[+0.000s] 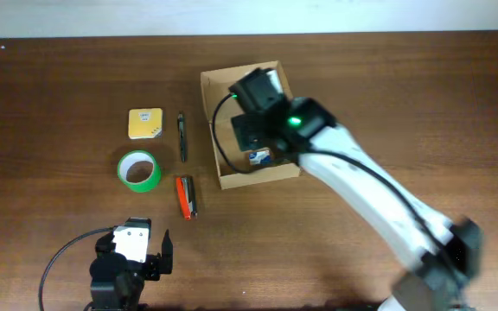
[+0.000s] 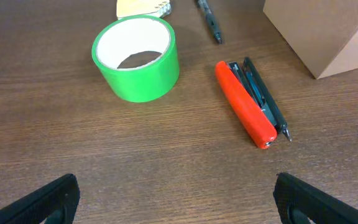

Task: Pack container

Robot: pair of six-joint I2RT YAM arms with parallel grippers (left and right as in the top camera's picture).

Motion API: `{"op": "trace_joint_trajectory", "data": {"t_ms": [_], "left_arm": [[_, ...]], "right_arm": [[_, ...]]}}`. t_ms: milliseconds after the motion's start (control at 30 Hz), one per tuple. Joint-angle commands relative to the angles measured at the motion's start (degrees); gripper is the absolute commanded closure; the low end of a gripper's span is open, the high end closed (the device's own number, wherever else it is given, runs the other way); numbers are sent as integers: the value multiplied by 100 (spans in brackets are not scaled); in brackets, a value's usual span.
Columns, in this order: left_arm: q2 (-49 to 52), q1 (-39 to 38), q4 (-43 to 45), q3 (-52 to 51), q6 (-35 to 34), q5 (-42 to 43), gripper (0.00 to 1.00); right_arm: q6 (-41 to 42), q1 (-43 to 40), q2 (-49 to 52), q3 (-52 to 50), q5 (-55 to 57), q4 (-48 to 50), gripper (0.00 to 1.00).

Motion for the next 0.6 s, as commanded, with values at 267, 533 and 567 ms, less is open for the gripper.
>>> {"op": "trace_joint_trajectory", "data": {"t_ms": [267, 533, 567], "left_arm": [[-55, 35, 15, -22, 72, -35, 0], [-55, 37, 11, -22, 74, -271, 1], [-55, 37, 11, -22, 74, -345, 1]], "right_arm": [[-271, 35, -4186, -2524, 101, -116, 1], [-267, 35, -7241, -4061, -693, -304, 1], [-264, 35, -7543, -4181, -824, -337, 1]]}}
